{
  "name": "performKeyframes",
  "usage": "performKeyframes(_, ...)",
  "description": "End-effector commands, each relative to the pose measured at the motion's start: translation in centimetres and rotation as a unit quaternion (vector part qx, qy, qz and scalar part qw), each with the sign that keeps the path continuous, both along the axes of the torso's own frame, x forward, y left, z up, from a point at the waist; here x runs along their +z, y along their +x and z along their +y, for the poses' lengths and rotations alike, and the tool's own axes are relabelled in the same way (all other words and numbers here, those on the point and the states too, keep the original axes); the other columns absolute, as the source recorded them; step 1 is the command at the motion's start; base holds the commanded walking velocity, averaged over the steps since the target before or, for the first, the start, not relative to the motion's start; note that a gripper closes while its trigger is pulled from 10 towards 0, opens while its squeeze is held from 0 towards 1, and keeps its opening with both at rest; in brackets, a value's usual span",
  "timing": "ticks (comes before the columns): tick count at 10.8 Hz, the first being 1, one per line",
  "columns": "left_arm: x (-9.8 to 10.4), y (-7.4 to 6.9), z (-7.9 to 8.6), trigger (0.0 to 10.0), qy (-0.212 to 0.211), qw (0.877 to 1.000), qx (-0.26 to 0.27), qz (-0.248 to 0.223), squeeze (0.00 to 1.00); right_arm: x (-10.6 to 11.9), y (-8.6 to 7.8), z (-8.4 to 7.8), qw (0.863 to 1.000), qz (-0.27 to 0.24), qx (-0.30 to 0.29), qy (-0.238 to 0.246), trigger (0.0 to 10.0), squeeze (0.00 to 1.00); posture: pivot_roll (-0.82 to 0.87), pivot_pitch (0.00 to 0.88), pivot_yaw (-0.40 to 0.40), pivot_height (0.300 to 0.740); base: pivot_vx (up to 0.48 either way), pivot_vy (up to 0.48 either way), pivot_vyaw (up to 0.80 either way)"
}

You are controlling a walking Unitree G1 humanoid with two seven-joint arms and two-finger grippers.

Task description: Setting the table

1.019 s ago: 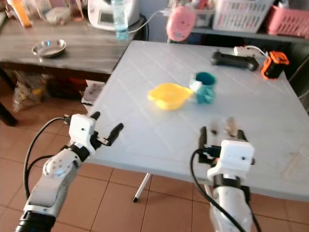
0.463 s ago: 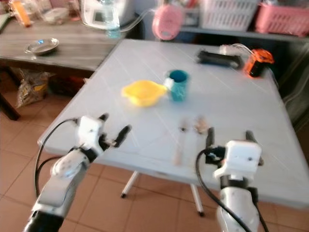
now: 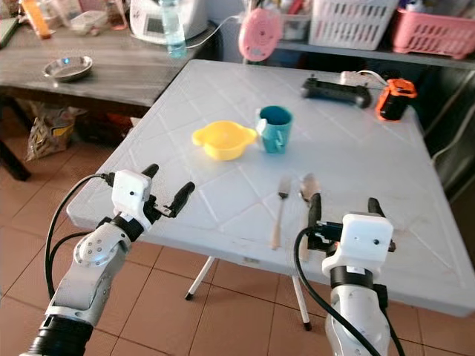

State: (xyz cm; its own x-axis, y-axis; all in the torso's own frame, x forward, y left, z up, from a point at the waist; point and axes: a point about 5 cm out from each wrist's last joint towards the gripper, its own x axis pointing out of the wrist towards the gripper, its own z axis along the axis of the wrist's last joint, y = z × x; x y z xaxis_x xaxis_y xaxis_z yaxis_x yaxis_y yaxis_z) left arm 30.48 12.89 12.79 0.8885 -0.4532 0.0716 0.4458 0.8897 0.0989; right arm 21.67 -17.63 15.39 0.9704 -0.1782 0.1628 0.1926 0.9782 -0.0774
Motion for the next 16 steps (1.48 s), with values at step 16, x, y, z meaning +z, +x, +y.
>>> performKeyframes(16,-0.1,-1.0,-1.3,10.0,-0.018,0.998,-0.050,0.013,0.00,0.0,-0.7,1.2,1.000,-0.002,0.027,0.002,10.0,0.00,0.08,0.115,0.016,0.740,0.336,0.000,0.00)
